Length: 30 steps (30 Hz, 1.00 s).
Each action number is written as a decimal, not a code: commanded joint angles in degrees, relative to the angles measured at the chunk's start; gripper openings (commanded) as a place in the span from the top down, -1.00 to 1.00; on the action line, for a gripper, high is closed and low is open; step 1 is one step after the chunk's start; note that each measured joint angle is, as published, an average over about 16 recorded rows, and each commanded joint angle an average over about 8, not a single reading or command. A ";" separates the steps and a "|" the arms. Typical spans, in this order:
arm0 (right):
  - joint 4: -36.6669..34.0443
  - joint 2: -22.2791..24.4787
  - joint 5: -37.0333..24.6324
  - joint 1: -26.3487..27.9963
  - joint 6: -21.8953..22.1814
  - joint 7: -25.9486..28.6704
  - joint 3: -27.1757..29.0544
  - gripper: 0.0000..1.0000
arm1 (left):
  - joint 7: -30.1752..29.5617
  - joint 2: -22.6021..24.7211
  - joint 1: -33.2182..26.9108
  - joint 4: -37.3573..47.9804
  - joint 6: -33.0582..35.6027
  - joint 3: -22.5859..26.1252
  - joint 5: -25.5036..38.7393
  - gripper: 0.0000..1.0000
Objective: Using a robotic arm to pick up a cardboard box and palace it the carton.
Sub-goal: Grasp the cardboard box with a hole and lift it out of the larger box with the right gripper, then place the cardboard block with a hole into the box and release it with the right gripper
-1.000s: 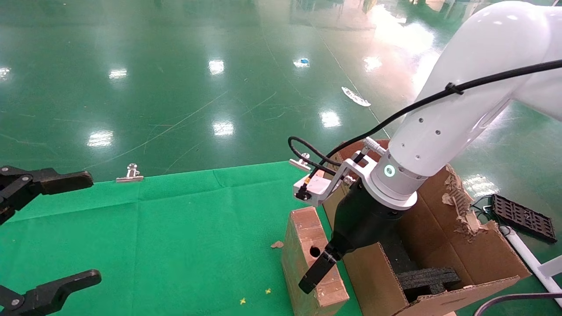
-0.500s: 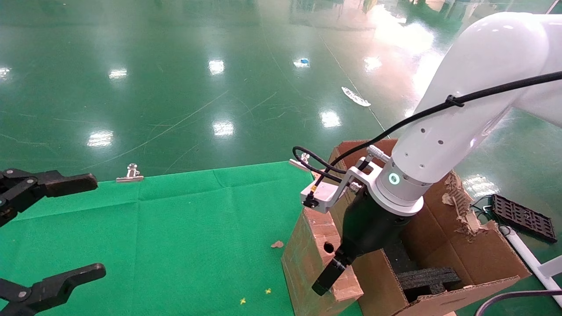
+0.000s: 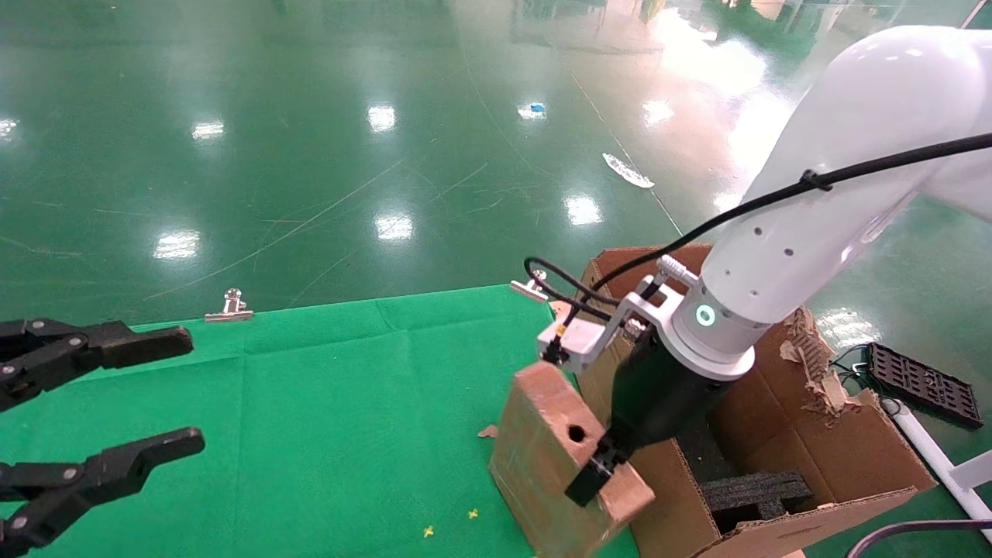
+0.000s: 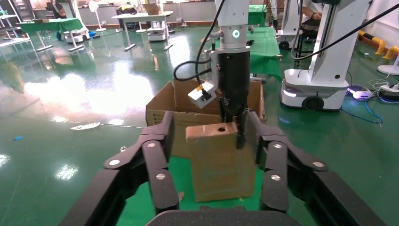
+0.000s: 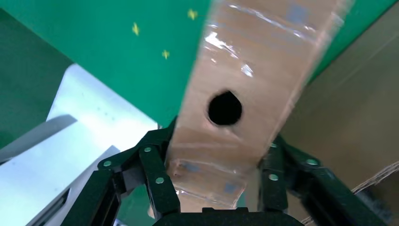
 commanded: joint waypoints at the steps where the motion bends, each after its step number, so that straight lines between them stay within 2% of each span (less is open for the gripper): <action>1: 0.17 0.24 -0.12 0.15 0.51 -0.43 0.24 1.00 | 0.00 0.00 0.00 0.00 0.00 0.01 -0.01 1.00; 6: -0.59 3.84 1.44 3.42 2.83 -4.57 3.47 1.00 | 0.01 -0.01 -0.01 0.00 -0.01 0.03 -0.02 1.00; 13: -6.07 12.48 4.10 11.84 5.54 -14.43 10.34 1.00 | 0.03 -0.02 -0.01 0.00 -0.02 0.05 -0.04 1.00; 20: -14.29 19.84 1.22 16.98 4.44 -19.91 12.04 1.00 | 0.04 -0.03 -0.02 0.00 -0.03 0.08 -0.05 1.00; 21: -15.33 20.66 0.31 17.44 4.00 -20.31 11.85 1.00 | 0.04 -0.03 -0.02 0.00 -0.04 0.08 -0.06 0.95; 28: -20.40 25.48 -6.53 18.98 0.09 -21.32 9.29 1.00 | 0.05 -0.04 -0.02 0.00 -0.05 0.11 -0.07 -0.80; 29: -20.96 26.05 -7.12 18.77 -0.34 -21.17 8.85 1.00 | 0.05 -0.05 -0.02 0.00 -0.05 0.11 -0.08 -1.00; 30: -21.48 26.55 -7.53 18.40 -0.66 -21.03 8.42 1.00 | 0.06 -0.05 -0.02 0.00 -0.05 0.11 -0.08 -1.00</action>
